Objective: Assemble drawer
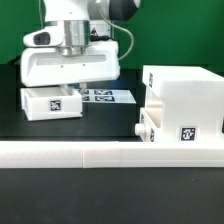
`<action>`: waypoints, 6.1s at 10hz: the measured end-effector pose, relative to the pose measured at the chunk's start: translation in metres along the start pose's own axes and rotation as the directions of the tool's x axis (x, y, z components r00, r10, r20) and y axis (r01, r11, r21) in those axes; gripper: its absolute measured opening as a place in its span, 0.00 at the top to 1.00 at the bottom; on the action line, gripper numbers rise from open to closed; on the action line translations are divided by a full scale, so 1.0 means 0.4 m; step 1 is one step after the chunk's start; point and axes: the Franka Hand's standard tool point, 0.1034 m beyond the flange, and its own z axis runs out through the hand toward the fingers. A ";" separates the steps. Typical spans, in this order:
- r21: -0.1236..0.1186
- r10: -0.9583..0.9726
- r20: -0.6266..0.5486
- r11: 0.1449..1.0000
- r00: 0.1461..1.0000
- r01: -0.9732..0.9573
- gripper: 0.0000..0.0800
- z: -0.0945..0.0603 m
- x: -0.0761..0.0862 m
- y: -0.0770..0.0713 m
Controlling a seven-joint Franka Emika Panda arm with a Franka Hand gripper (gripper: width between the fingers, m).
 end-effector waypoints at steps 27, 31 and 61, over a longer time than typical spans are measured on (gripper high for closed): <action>0.108 -0.946 0.010 0.323 0.323 0.940 0.95 -0.081 0.318 -0.020; 0.097 -0.949 0.007 0.315 0.316 0.944 0.95 -0.077 0.323 -0.018; 0.114 -0.955 0.010 0.296 0.296 0.949 0.95 -0.059 0.372 -0.067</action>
Offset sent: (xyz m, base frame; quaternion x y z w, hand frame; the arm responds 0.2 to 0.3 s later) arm 0.0440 0.0061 0.0365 0.0128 -0.0390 -0.0539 0.9977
